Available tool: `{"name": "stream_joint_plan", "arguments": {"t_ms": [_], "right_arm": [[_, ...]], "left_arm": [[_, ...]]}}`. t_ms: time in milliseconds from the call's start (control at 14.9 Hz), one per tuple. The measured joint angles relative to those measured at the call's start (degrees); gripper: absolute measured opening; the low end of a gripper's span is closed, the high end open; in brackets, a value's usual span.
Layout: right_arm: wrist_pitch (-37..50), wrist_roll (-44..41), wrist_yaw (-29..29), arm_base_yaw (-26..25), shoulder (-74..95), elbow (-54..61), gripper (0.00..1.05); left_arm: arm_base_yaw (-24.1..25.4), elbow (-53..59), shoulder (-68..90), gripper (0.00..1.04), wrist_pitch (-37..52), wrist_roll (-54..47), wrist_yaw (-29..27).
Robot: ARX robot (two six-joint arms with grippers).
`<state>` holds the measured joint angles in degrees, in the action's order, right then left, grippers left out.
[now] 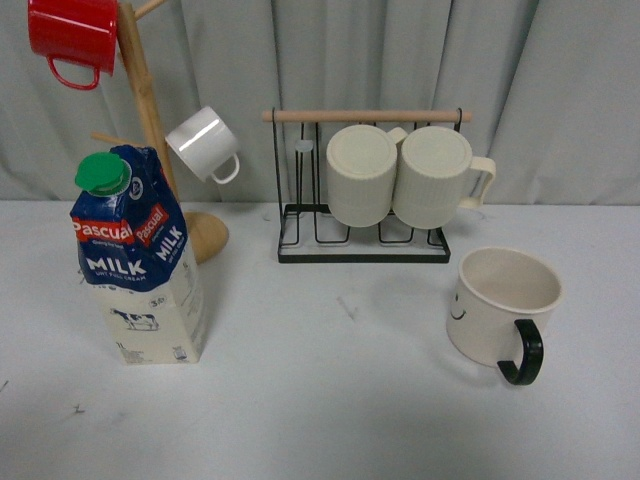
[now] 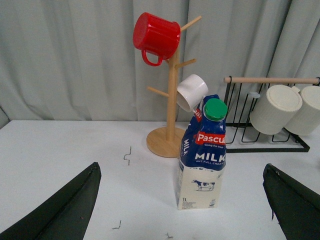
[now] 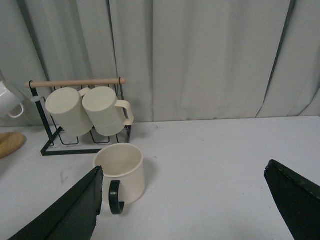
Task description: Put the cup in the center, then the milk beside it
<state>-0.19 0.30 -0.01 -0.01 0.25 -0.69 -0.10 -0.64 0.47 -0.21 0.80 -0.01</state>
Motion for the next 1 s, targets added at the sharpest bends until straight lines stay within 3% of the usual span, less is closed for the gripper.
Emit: {"name": "stream_joint_plan", "arguments": {"t_ms": [1004], "right_arm": [[0.0,0.0,0.0,0.0,0.0,0.0,0.98]], "left_arm": [[0.0,0.0,0.0,0.98,0.0,0.0,0.0]]}}
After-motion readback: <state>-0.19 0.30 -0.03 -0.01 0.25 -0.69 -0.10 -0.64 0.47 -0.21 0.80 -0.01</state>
